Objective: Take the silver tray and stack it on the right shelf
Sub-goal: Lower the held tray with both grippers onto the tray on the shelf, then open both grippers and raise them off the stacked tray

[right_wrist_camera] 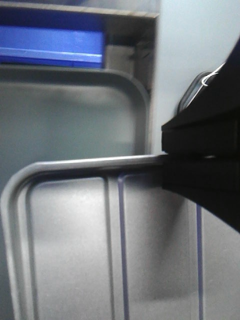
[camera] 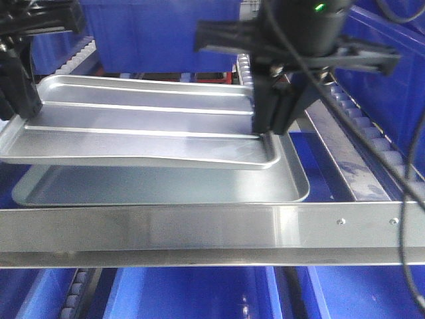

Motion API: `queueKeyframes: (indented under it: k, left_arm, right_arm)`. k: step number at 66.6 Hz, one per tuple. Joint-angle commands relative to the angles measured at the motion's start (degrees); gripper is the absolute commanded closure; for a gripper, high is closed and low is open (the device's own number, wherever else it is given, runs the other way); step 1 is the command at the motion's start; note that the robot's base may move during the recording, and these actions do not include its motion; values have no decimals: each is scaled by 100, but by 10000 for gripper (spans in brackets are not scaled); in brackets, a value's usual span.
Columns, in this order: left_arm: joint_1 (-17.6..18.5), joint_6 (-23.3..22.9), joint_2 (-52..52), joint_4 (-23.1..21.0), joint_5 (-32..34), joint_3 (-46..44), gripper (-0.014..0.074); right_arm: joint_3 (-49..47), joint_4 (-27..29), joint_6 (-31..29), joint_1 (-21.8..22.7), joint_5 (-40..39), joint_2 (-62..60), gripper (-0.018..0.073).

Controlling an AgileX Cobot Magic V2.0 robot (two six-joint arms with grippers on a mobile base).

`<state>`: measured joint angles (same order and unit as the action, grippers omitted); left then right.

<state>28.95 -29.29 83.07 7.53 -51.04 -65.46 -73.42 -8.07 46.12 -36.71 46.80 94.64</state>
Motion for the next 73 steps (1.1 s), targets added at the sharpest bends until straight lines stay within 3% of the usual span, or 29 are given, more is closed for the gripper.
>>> queueKeyframes:
  k: [1,26,57,66,73]
  left_arm:
    - [-100,303,186,-91,526,-466,697]
    - [-428,472,1705,-234,762,-1413,696]
    - [-428,472,1908,-346,761,-1424,696]
    - [-428,484,1908,-280,772,-1424,696]
    - [-428,484,1908,-349,670,-1424,694]
  right_arm:
    - [-432,-93,-6,27,-626,88,510]
    - [-955,-231,-6,326,-1081,894,510]
    - [-955,-237,-6,403,-1149,934,505]
    - [-955,-237,-6,403,-1149,934,424]
    - [-955,-237,0,403,-1154,934,248]
